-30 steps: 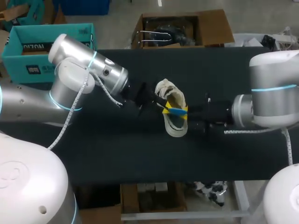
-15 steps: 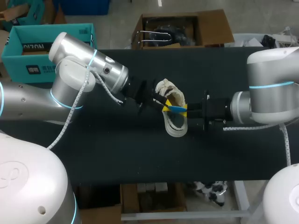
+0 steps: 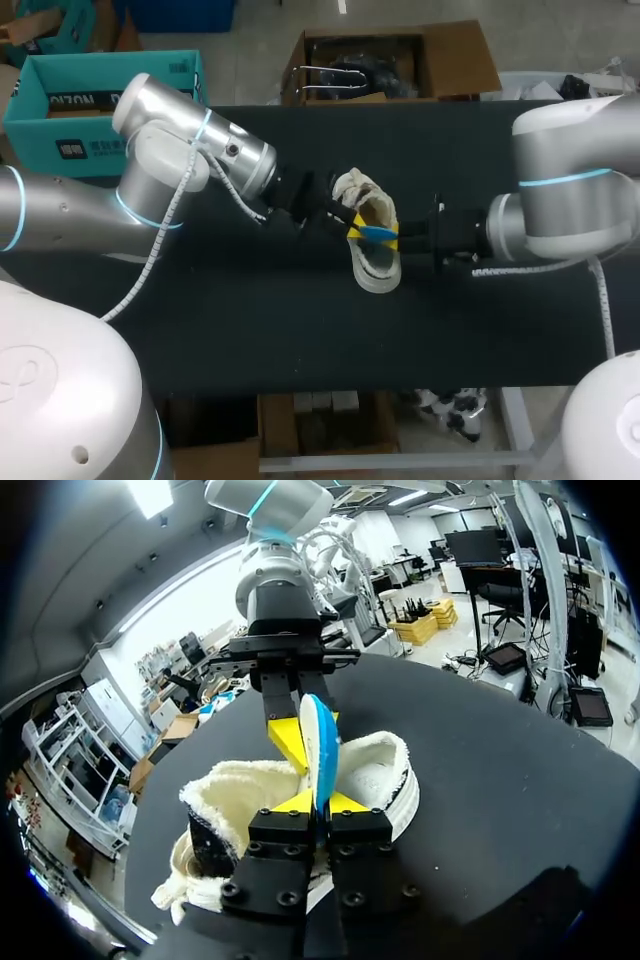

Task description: Open the shoe tongue, take the insole out of the shoe, put the insole back into the shoe, and pack the shoe into the shoebox

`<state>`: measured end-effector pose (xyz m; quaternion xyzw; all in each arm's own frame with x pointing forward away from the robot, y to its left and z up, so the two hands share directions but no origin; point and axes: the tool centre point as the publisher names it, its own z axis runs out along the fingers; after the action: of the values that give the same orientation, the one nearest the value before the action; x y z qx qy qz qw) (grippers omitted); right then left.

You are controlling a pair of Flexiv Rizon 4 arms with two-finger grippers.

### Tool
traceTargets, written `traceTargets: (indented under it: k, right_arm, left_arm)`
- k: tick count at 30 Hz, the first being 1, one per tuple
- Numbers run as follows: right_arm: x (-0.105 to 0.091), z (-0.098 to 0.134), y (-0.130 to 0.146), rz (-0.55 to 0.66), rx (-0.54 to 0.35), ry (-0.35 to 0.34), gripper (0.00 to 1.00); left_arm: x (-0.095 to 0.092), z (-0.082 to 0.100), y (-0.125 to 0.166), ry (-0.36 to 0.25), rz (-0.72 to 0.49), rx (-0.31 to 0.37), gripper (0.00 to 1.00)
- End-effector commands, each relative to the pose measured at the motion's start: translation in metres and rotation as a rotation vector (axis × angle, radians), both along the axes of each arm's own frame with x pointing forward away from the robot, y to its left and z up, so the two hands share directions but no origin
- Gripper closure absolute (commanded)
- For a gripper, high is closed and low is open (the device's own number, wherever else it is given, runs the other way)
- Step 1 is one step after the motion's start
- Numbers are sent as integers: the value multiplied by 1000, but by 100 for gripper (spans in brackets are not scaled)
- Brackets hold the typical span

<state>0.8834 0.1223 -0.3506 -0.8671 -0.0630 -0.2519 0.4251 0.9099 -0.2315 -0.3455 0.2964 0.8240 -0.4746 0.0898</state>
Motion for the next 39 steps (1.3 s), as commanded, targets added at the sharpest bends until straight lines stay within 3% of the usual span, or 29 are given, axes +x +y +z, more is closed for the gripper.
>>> traceTargets:
  k: [1, 4, 7, 9, 13, 18, 19, 20, 22, 23, 30, 37, 39]
  right_arm:
    - [4, -3, 4, 2, -8, 13, 100]
    - [3, -5, 2, -3, -8, 20, 100]
    - [2, -6, 1, -6, -7, 23, 100]
    - [2, -6, 1, -7, -6, 24, 100]
    - [2, -6, 3, -7, -8, 29, 100]
    - [0, -6, 3, -7, -11, 39, 100]
    - [-3, -4, 3, -6, -10, 39, 92]
    - [-5, -3, 2, -7, -10, 40, 65]
    - [-11, 2, 2, -19, -22, 37, 40]
    - [-15, 6, 2, -22, -26, 28, 35]
    - [-30, 22, 0, -39, -50, -5, 66]
    - [-27, 19, 2, -39, -44, -4, 73]
    - [-24, 17, 4, -34, -41, 1, 83]
  left_arm:
    - [2, -4, -1, 4, -4, -5, 85]
    - [-4, 0, 1, -9, -9, -6, 75]
    - [-9, 4, 1, -20, -14, -15, 76]
    - [-10, 6, 0, -25, -19, -19, 80]
    - [-14, 7, -6, -34, -33, -15, 98]
    - [-16, 5, -9, -40, -40, -4, 100]
    - [-15, 5, -9, -40, -39, -2, 100]
    - [-15, 4, -9, -39, -38, 0, 100]
    - [-14, 3, -7, -37, -34, 2, 100]
    - [-13, 2, -6, -36, -32, 3, 100]
    - [-12, -2, -5, -29, -25, 8, 100]
    - [-11, -4, -9, -25, -32, 6, 100]
    - [-11, -4, -9, -24, -35, 6, 100]
